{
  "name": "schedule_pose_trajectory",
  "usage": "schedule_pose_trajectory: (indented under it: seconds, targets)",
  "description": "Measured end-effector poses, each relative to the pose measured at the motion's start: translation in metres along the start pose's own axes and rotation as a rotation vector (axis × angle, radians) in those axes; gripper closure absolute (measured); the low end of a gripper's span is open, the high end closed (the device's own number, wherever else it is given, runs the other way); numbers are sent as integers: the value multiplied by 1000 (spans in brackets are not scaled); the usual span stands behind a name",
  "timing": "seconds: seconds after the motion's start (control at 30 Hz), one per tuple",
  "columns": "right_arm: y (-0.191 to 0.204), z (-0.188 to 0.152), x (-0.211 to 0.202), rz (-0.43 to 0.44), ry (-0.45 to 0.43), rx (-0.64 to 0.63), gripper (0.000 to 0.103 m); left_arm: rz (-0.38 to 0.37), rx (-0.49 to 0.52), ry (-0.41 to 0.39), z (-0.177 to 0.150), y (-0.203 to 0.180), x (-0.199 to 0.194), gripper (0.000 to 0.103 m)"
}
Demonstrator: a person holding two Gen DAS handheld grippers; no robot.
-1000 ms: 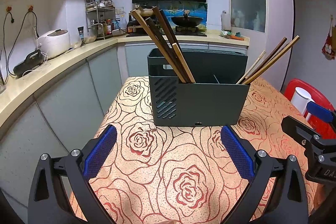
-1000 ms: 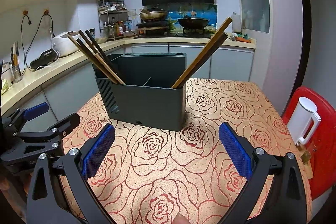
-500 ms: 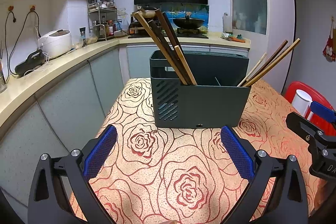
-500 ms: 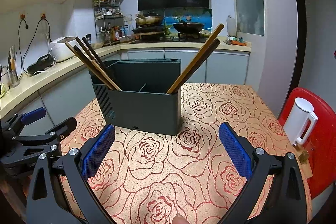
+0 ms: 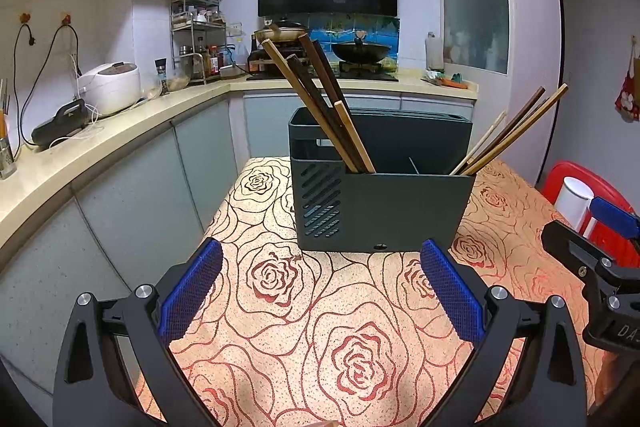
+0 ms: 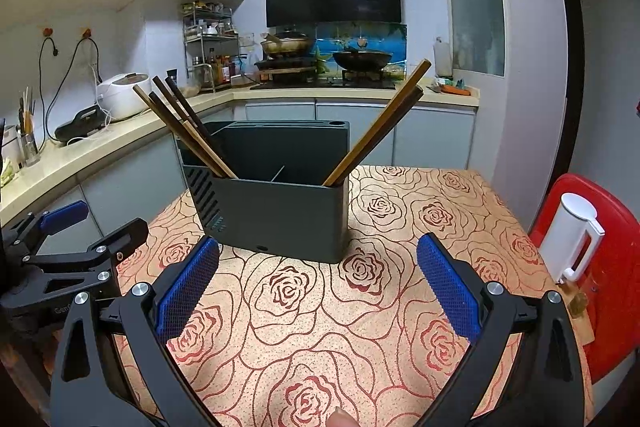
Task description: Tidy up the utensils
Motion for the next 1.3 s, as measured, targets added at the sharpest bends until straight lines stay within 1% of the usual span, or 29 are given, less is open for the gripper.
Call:
schedule_pose_trajectory:
  seconds: [1.3]
  targets:
    - [1, 0, 0, 0, 1, 3, 7, -1, 2, 8, -1, -2, 2, 7]
Point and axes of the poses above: each gripper's, at about its wrist camera, not at the fingertips, and x roughly the way its jaws point, y to its left, z to its top, the point moved 2 cm from there along x, roughly the way its jaws point, and after that the axes turned 3 degrees about -y, right-handed, at the moved point
